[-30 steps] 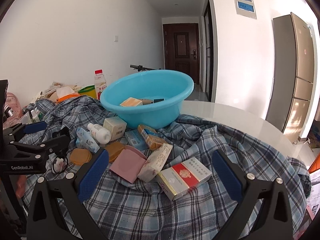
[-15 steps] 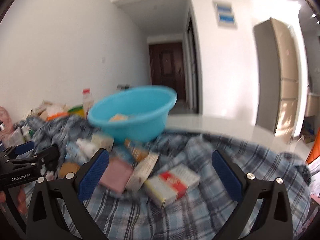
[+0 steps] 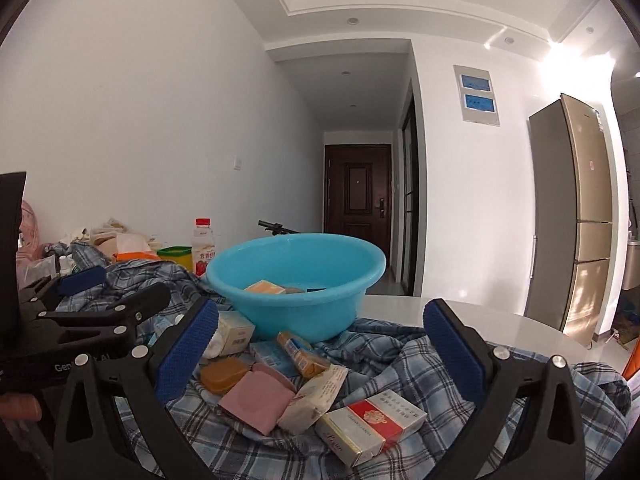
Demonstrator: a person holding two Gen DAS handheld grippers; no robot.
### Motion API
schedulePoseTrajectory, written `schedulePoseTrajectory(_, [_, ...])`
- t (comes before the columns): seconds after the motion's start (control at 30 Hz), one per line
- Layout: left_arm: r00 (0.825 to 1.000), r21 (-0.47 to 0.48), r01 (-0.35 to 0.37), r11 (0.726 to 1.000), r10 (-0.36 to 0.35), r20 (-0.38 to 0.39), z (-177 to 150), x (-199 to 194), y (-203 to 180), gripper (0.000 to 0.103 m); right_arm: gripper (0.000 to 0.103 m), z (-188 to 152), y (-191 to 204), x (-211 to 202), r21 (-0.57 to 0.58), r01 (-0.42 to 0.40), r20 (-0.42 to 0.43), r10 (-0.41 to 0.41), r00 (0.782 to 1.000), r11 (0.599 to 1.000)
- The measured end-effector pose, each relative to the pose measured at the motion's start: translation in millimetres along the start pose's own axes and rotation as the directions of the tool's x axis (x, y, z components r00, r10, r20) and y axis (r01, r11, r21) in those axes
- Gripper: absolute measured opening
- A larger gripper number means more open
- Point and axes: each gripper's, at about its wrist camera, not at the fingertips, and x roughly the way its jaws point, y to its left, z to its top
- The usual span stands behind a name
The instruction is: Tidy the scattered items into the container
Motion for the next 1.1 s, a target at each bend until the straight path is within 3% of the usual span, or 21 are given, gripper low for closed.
schedulePoseTrajectory(0.1, [1.000,0.018,-0.011,1.000,0.011,0.005,-2.4,1.9,-2.2,0.103,0.102,-0.9,3.5,6.4,-0.018,0.003,-0.014,-0.004,1.000,1.000])
schedulePoseTrajectory(0.27, [0.987,0.040,-0.048,0.998,0.054,-0.155,-11.3,28.3,-2.1,0.103,0.102,-8.8,-2.0,36.8,0.002,0.032,-0.161,-0.031,0.986,0.999])
schedulePoseTrajectory(0.37, [0.985,-0.009,-0.054,0.999,0.051,-0.164,-13.4,31.5,8.5,0.103,0.102,-15.1,-13.7,49.4,0.060,0.026,-0.238,-0.011,0.971,0.998])
schedulePoseTrajectory(0.47, [0.984,-0.013,-0.065,0.998,0.062,-0.166,-14.2,31.6,9.8,0.103,0.102,-14.6,-12.1,39.4,0.050,0.038,-0.208,-0.027,0.978,0.998])
schedulePoseTrajectory(0.67, [0.987,0.022,-0.032,0.999,0.035,-0.159,-13.3,30.2,0.6,0.103,0.102,-14.6,-9.3,43.1,0.044,0.019,-0.226,-0.008,0.974,0.999])
schedulePoseTrajectory(1.1, [0.986,0.000,-0.046,0.999,0.045,-0.163,-13.0,30.9,5.9,0.103,0.103,-14.5,-9.6,44.1,0.048,0.027,-0.231,-0.015,0.973,0.998])
